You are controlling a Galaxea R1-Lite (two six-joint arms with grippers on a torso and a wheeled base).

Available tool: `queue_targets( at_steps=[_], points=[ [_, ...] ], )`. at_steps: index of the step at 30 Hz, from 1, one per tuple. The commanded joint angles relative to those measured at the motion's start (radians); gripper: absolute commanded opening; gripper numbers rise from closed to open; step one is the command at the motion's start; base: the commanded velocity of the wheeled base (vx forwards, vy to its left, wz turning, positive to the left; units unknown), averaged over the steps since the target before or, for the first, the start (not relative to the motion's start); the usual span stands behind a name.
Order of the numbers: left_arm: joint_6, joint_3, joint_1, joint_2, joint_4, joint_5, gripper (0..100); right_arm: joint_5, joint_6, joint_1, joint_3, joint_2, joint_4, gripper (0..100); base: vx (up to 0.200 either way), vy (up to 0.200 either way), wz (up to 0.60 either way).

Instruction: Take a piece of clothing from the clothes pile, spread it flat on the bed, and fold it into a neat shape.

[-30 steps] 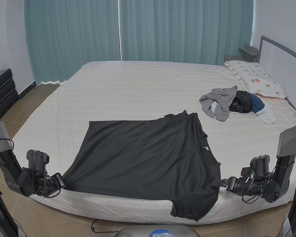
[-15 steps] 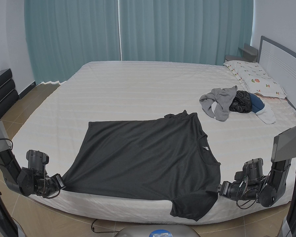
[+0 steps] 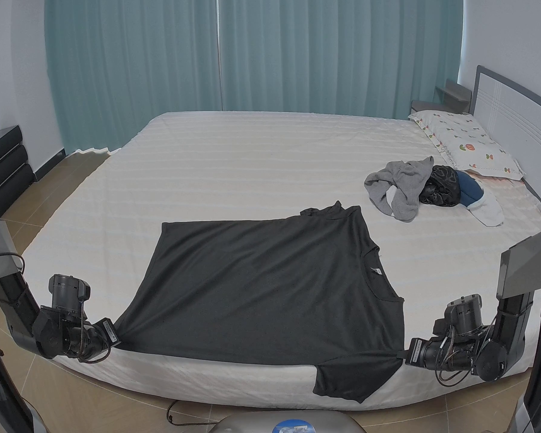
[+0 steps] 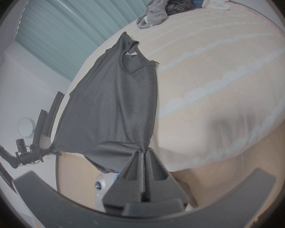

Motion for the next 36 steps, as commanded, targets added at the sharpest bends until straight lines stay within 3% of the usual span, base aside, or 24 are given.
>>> queue_targets(
  at_steps=[1,12,22,23,24,30,36],
  points=[
    [-0.001,0.001,0.000,0.012,0.000,0.001,0,0.001,-0.045,-0.011,0.050,-0.017,-0.006,0,0.000,0.000,0.00],
    [0.044,0.026,-0.001,0.009,0.002,0.002,0,0.004,-0.161,-0.011,0.123,-0.027,-0.014,0,0.000,0.000,0.00],
    [0.035,0.012,-0.012,0.055,-0.006,-0.007,0,0.012,-0.155,-0.013,0.096,-0.014,-0.018,0,0.000,0.000,0.00],
    [0.033,0.011,-0.016,0.058,-0.007,-0.008,0,0.014,-0.155,-0.013,0.094,-0.012,-0.018,100,0.000,0.000,0.00],
    [0.032,0.009,-0.023,0.059,-0.007,-0.010,100,0.015,-0.154,-0.015,0.093,-0.012,-0.018,100,0.000,0.000,0.00],
    [0.024,-0.005,-0.039,0.078,-0.011,-0.012,100,0.027,-0.111,-0.013,0.074,-0.023,-0.020,100,0.000,0.000,0.00],
    [0.024,-0.017,-0.029,0.058,-0.027,-0.015,100,0.044,-0.042,-0.047,0.056,-0.037,-0.127,100,0.000,0.000,0.00]
  ],
)
